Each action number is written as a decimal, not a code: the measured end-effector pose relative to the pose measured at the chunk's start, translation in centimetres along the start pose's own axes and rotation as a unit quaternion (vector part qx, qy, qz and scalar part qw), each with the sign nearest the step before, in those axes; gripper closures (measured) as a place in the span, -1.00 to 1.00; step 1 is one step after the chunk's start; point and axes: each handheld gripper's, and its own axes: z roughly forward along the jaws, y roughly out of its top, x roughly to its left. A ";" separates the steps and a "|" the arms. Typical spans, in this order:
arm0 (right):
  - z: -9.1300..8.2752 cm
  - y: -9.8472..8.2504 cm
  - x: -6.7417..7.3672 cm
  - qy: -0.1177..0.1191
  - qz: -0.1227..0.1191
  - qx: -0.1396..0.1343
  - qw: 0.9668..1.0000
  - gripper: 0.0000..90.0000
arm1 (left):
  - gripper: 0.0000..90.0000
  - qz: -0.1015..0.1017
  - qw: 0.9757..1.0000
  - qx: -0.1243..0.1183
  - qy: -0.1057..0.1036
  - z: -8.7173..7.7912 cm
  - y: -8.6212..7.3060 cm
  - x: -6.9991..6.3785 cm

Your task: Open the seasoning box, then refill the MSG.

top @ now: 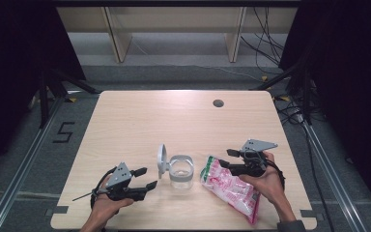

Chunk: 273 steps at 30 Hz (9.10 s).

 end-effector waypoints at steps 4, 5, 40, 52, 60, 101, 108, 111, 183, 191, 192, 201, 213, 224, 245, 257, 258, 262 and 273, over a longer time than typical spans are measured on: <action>0.4 -0.1 -0.5 0.006 -0.006 0.012 1.000 -0.02 | -0.21 0.000 1.000 0.002 0.002 0.0 0.0 0.0; 0.5 -0.2 -0.4 0.010 0.003 0.017 1.000 -0.02 | -0.21 0.000 1.000 0.002 0.001 0.0 0.0 0.0; 3.0 -0.8 -1.1 0.043 -0.004 0.090 0.995 0.92 | -0.20 0.001 1.000 0.001 0.000 0.2 -0.2 0.0; 1.8 -1.1 -2.3 -0.018 0.029 0.072 0.997 1.00 | -0.20 -0.001 1.000 0.003 0.002 0.2 -0.2 -0.1; 0.3 -1.7 -3.6 -0.056 0.066 0.049 0.995 1.00 | -0.20 0.000 1.000 0.000 -0.001 0.1 -0.2 -0.1; -6.9 -5.9 -5.4 -0.138 0.148 -0.007 0.979 1.00 | -0.23 -0.007 1.000 -0.002 0.006 0.0 -0.2 0.1; -7.6 -6.4 -5.5 -0.144 0.132 -0.011 0.981 0.99 | -0.23 -0.014 1.000 -0.005 0.005 0.0 -0.2 0.2; -7.6 -6.5 -5.6 -0.143 0.132 -0.012 0.981 0.97 | -0.23 -0.015 1.000 -0.004 0.006 0.0 -0.2 0.2; -3.8 -7.8 -6.0 -0.089 0.204 0.040 0.974 0.45 | -0.24 -0.008 1.000 -0.003 -0.001 0.2 -0.3 -0.3; -3.7 -7.8 -6.0 -0.092 0.205 0.040 0.974 0.83 | -0.24 -0.001 1.000 -0.003 -0.001 0.1 -0.2 -0.3; -3.8 -7.8 -6.1 -0.082 0.204 0.039 0.975 0.87 | -0.24 -0.007 1.000 -0.003 -0.001 0.2 -0.3 -0.3; -3.9 -7.6 -5.6 -0.084 0.208 0.033 0.974 1.00 | -0.24 -0.007 1.000 -0.006 -0.002 0.2 -0.3 -0.4; -5.4 -6.0 -4.6 -0.074 0.167 -0.034 0.983 1.00 | -0.24 -0.006 1.000 -0.003 -0.002 0.1 -0.2 -0.6; -6.9 -4.1 -3.1 -0.050 0.134 -0.095 0.985 1.00 | -0.24 -0.005 1.000 -0.007 -0.011 0.2 -0.1 -1.5; -8.2 -0.2 0.2 -0.026 0.071 -0.150 0.986 1.00 | -0.22 0.012 0.999 -0.003 -0.034 0.3 0.1 -3.3; -9.4 2.2 1.3 -0.021 0.068 -0.184 0.980 1.00 | -0.24 0.029 0.998 0.003 -0.060 1.6 0.3 -5.7; -9.5 2.3 1.3 -0.020 0.066 -0.184 0.981 1.00 | -0.24 0.036 0.998 0.007 -0.060 1.8 0.3 -5.9; -9.3 2.8 2.1 -0.011 0.066 -0.186 0.980 1.00 | -0.24 0.044 0.996 0.011 -0.073 2.9 0.7 -7.0; -8.7 3.8 3.7 0.015 0.054 -0.188 0.981 1.00 | -0.25 0.075 0.993 0.024 -0.091 6.8 1.0 -10.3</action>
